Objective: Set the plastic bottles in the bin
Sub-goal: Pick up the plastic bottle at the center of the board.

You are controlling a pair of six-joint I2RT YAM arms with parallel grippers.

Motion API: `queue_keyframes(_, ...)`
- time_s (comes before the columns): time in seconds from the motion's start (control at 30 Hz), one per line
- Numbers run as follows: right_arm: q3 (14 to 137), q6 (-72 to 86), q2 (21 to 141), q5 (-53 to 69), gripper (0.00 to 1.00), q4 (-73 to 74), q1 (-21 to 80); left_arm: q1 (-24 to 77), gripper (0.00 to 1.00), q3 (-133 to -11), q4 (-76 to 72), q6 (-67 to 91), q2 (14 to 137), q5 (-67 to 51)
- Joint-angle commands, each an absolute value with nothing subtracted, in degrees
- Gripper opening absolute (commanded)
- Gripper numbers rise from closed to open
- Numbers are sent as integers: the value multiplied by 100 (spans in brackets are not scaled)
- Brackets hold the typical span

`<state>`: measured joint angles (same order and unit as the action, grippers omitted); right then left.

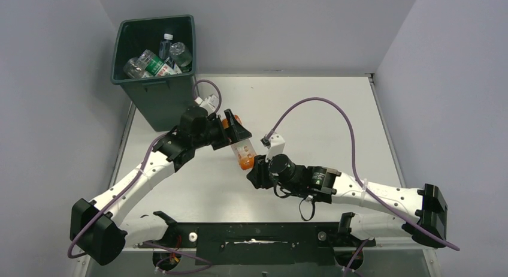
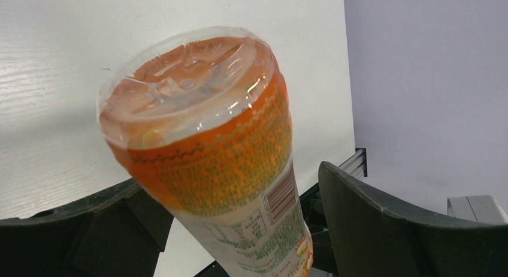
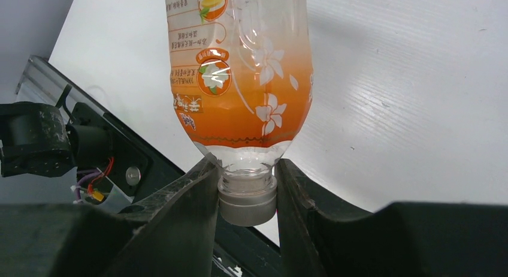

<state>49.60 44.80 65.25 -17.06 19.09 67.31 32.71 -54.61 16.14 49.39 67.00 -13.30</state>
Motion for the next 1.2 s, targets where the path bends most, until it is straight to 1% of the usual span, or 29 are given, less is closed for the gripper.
queue_keyframes(0.0,5236,4378,6498,-1989,26,1450,6873,3348,84,-5474,1148,4978,6723,-1185)
queue_keyframes(0.37,5162,4359,6165,-2190,26,1455,6976,3381,84,-5305,1160,4948,6737,-1094)
queue_keyframes(0.83,5211,4309,6190,-2245,26,1395,7115,3383,84,-5243,1112,4930,6781,-1031)
queue_keyframes(0.87,5218,4314,6206,-2249,26,1408,7119,3379,83,-5237,1104,4931,6770,-1026)
queue_keyframes(0.9,5227,4332,6232,-2257,26,1437,7127,3382,80,-5223,1093,4938,6761,-1039)
queue_keyframes(1.03,5205,4396,6287,-2272,26,1468,7128,3384,63,-5259,1079,4948,6783,-1117)
queue_keyframes(1.17,5216,4437,6321,-2302,28,1513,7121,3382,49,-5299,1094,4948,6794,-1160)
